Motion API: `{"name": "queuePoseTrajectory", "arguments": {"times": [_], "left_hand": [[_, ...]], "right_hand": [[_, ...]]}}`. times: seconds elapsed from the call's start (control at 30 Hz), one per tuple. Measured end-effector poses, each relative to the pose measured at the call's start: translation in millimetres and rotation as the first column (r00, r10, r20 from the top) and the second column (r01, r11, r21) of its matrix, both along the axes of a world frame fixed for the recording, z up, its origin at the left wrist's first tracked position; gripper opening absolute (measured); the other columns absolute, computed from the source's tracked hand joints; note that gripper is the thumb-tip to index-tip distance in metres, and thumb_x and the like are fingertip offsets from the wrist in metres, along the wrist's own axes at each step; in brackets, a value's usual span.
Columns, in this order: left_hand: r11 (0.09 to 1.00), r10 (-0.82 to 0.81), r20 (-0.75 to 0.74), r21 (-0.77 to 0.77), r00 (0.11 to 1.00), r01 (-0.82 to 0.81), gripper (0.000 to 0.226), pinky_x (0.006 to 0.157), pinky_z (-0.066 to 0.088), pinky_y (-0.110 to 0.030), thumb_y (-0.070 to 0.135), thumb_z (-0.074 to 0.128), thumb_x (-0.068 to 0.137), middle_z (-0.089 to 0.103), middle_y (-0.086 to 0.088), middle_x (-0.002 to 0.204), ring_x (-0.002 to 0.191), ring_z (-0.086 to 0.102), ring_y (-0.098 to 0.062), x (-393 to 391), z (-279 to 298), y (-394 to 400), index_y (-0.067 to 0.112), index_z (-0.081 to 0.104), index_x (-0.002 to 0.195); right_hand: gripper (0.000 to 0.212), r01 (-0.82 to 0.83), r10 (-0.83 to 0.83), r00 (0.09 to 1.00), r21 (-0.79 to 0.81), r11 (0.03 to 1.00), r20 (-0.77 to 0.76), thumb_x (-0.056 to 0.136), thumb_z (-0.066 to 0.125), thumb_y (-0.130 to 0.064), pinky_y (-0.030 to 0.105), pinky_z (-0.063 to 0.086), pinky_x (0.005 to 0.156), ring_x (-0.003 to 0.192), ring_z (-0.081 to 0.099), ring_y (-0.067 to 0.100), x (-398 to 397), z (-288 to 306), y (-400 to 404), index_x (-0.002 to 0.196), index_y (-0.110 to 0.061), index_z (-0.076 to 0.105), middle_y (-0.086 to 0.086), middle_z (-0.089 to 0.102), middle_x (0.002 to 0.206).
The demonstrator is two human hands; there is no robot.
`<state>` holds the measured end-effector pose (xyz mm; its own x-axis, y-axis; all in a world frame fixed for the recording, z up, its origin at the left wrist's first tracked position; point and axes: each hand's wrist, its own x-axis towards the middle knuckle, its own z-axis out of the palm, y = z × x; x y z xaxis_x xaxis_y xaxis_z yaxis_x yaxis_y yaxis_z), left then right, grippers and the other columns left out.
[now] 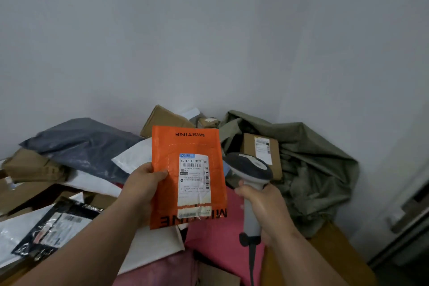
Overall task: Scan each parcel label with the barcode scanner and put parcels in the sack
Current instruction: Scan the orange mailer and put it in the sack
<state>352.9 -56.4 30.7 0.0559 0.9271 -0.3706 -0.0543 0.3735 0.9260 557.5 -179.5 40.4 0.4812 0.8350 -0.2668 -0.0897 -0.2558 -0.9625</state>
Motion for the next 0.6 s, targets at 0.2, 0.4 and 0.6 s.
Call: {"name": "queuePoseTrajectory", "arguments": {"times": [0.2,0.4,0.6], "left_hand": [[0.991,-0.135,-0.049,-0.03,0.99,0.133,0.026,0.069,0.058,-0.048,0.002,0.056,0.096,0.068,-0.02,0.103,0.086,0.069,-0.036,98,-16,11,0.014,0.053,0.119],[0.977,-0.205,-0.179,0.011,0.962,0.211,0.027,0.08,0.058,-0.057,0.019,0.064,0.095,0.064,-0.019,0.105,0.092,0.067,-0.036,219,-29,27,0.018,0.044,0.113],[0.9,-0.424,-0.243,0.001,0.873,0.437,0.052,0.082,0.06,-0.049,0.02,0.072,0.087,0.065,-0.007,0.114,0.088,0.073,-0.028,340,-44,60,0.028,0.041,0.128]], "right_hand": [[0.034,0.059,-0.09,0.976,-0.155,0.986,-0.197,0.063,0.081,-0.021,0.044,0.052,0.076,0.087,0.069,0.039,70,-30,-8,0.09,-0.003,0.074,0.025,0.072,0.098],[0.027,0.135,-0.21,0.927,-0.245,0.96,-0.312,0.081,0.075,-0.01,0.056,0.06,0.075,0.102,0.064,0.046,171,-61,16,0.107,-0.008,0.066,0.026,0.064,0.113],[0.027,0.149,-0.26,0.902,-0.318,0.936,-0.345,0.083,0.069,-0.007,0.055,0.057,0.085,0.101,0.065,0.039,286,-77,58,0.109,-0.013,0.063,0.022,0.067,0.108]]}}
